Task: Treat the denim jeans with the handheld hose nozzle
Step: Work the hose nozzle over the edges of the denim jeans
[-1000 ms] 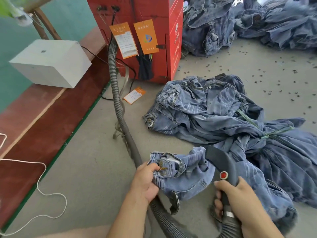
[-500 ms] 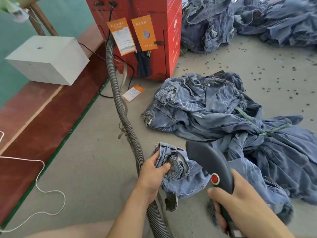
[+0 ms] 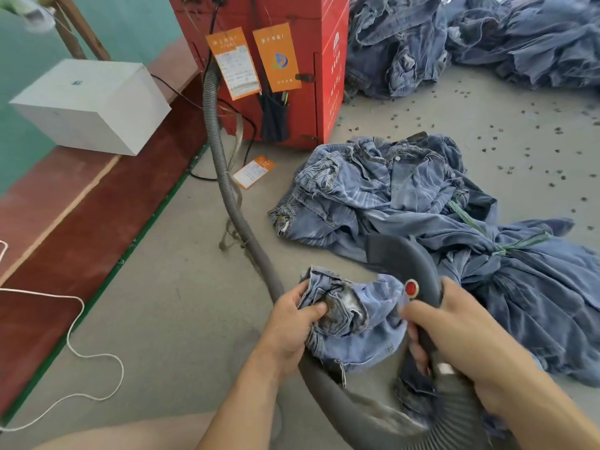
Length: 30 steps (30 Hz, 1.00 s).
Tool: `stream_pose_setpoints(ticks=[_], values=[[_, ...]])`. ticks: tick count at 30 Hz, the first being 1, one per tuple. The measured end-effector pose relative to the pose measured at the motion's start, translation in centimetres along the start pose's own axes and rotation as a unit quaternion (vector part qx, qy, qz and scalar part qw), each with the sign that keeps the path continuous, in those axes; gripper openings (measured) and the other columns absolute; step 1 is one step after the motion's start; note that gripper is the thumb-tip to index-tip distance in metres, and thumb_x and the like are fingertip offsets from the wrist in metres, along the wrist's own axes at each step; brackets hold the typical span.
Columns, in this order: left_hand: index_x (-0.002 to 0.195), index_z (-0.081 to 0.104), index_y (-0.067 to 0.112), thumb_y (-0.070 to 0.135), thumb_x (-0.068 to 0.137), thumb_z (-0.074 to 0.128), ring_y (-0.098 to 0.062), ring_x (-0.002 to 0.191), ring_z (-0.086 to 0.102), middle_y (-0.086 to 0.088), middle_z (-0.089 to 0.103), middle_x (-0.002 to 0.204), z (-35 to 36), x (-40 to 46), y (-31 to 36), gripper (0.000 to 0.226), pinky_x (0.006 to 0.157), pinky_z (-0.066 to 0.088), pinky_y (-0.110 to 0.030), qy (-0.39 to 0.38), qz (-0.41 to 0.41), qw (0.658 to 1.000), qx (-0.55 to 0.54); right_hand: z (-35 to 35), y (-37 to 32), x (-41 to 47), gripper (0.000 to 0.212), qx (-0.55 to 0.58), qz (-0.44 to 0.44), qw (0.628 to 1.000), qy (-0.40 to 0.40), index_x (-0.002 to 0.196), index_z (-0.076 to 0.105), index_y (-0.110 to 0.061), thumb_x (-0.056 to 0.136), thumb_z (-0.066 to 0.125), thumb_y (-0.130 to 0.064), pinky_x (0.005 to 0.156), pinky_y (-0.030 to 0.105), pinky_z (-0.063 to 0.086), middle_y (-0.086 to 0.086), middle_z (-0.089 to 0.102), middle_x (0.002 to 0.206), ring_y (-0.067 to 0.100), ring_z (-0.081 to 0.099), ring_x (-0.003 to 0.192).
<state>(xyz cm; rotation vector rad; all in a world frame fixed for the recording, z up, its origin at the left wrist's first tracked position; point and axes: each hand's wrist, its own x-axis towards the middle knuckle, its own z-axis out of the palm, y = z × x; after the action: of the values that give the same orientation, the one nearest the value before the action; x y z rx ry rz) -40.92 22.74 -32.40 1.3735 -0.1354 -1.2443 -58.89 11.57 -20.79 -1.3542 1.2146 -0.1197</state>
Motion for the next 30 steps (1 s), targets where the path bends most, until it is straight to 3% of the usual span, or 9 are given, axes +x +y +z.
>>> stream_pose_setpoints(ticks=[3, 5, 9, 13, 16, 19, 21, 25, 30], values=[[0.132, 0.064, 0.007, -0.016, 0.097, 0.051, -0.03, 0.115, 0.071, -0.015, 0.075, 0.121, 0.0, 0.3, 0.1, 0.044, 0.099, 0.058, -0.042, -0.034, 0.008, 0.999, -0.017, 1.0, 0.4, -1.7, 0.019, -0.083, 0.012, 0.995, -0.056, 0.098, 0.049, -0.012, 0.088, 0.065, -0.013, 0.048, 0.037, 0.045, 0.02, 0.063, 0.06, 0.028, 0.055, 0.045], [0.132, 0.064, 0.009, -0.018, 0.095, 0.052, -0.027, 0.116, 0.07, -0.012, 0.075, 0.122, 0.0, 0.2, -0.3, 0.047, 0.098, 0.058, -0.039, -0.063, 0.017, 0.998, 0.007, 1.6, 0.2, -0.8, 0.017, -0.065, 0.018, 0.995, -0.078, 0.099, 0.046, -0.01, 0.091, 0.061, -0.009, 0.046, 0.036, 0.043, 0.024, 0.059, 0.058, 0.029, 0.051, 0.044], [0.132, 0.06, 0.022, -0.019, 0.086, 0.06, -0.011, 0.118, 0.068, 0.0, 0.073, 0.128, 0.1, -0.8, -2.3, 0.063, 0.097, 0.054, -0.025, -0.096, -0.007, 0.984, 0.152, 0.4, -0.2, 0.4, 0.017, 0.041, 0.026, 0.999, 0.001, 0.098, 0.046, -0.008, 0.093, 0.06, -0.001, 0.046, 0.036, 0.045, 0.019, 0.054, 0.062, 0.026, 0.048, 0.045], [0.136, 0.062, 0.011, 0.023, 0.082, 0.075, -0.034, 0.125, 0.063, -0.018, 0.068, 0.132, 1.1, -0.6, -4.5, 0.057, 0.109, 0.05, -0.044, -0.163, -0.134, 0.977, 0.026, -1.5, 1.9, -2.4, 0.022, 0.021, 0.072, 0.997, -0.009, 0.103, 0.05, -0.01, 0.091, 0.067, -0.005, 0.052, 0.043, 0.046, 0.027, 0.057, 0.063, 0.034, 0.053, 0.046], [0.129, 0.072, 0.014, 0.057, 0.096, 0.064, -0.034, 0.115, 0.069, -0.015, 0.073, 0.121, 2.2, 0.5, -6.4, 0.055, 0.106, 0.051, -0.048, -0.047, -0.248, 0.967, -0.038, -2.1, 4.0, -3.4, 0.027, -0.049, 0.125, 0.991, -0.009, 0.107, 0.057, -0.011, 0.088, 0.076, -0.012, 0.064, 0.045, 0.047, 0.035, 0.063, 0.076, 0.034, 0.059, 0.058], [0.129, 0.068, 0.007, 0.027, 0.101, 0.062, -0.038, 0.103, 0.075, -0.019, 0.077, 0.109, 2.4, 1.0, -8.2, 0.035, 0.088, 0.061, -0.051, 0.005, -0.301, 0.953, -0.047, -1.7, 5.4, -3.6, 0.031, -0.075, 0.15, 0.986, 0.013, 0.109, 0.064, -0.014, 0.083, 0.081, -0.006, 0.079, 0.051, 0.051, 0.03, 0.068, 0.082, 0.035, 0.064, 0.071], [0.13, 0.066, 0.016, 0.008, 0.103, 0.053, -0.035, 0.101, 0.075, -0.018, 0.076, 0.114, 2.3, 1.2, -8.4, 0.032, 0.08, 0.063, -0.045, -0.003, -0.277, 0.959, -0.056, -1.4, 5.4, -3.7, 0.034, -0.083, 0.16, 0.983, 0.029, 0.106, 0.065, -0.019, 0.081, 0.083, -0.005, 0.09, 0.057, 0.052, 0.024, 0.071, 0.086, 0.038, 0.067, 0.082], [0.13, 0.062, 0.033, -0.011, 0.101, 0.048, -0.029, 0.116, 0.069, -0.013, 0.066, 0.136, 2.2, 1.6, -7.7, 0.054, 0.1, 0.057, -0.047, -0.036, -0.222, 0.969, -0.099, -1.5, 5.0, -3.6, 0.05, -0.094, 0.157, 0.981, 0.061, 0.099, 0.049, -0.038, 0.081, 0.084, -0.007, 0.095, 0.058, 0.051, 0.02, 0.072, 0.092, 0.037, 0.068, 0.091], [0.128, 0.07, 0.016, -0.02, 0.089, 0.049, -0.033, 0.124, 0.064, -0.016, 0.068, 0.13, 2.9, 1.5, -7.3, 0.057, 0.105, 0.052, -0.045, -0.167, -0.126, 0.969, -0.128, -1.8, 5.5, -3.5, 0.03, -0.105, 0.156, 0.982, 0.036, 0.097, 0.057, -0.011, 0.081, 0.083, -0.009, 0.088, 0.062, 0.052, 0.024, 0.071, 0.082, 0.041, 0.068, 0.08]])
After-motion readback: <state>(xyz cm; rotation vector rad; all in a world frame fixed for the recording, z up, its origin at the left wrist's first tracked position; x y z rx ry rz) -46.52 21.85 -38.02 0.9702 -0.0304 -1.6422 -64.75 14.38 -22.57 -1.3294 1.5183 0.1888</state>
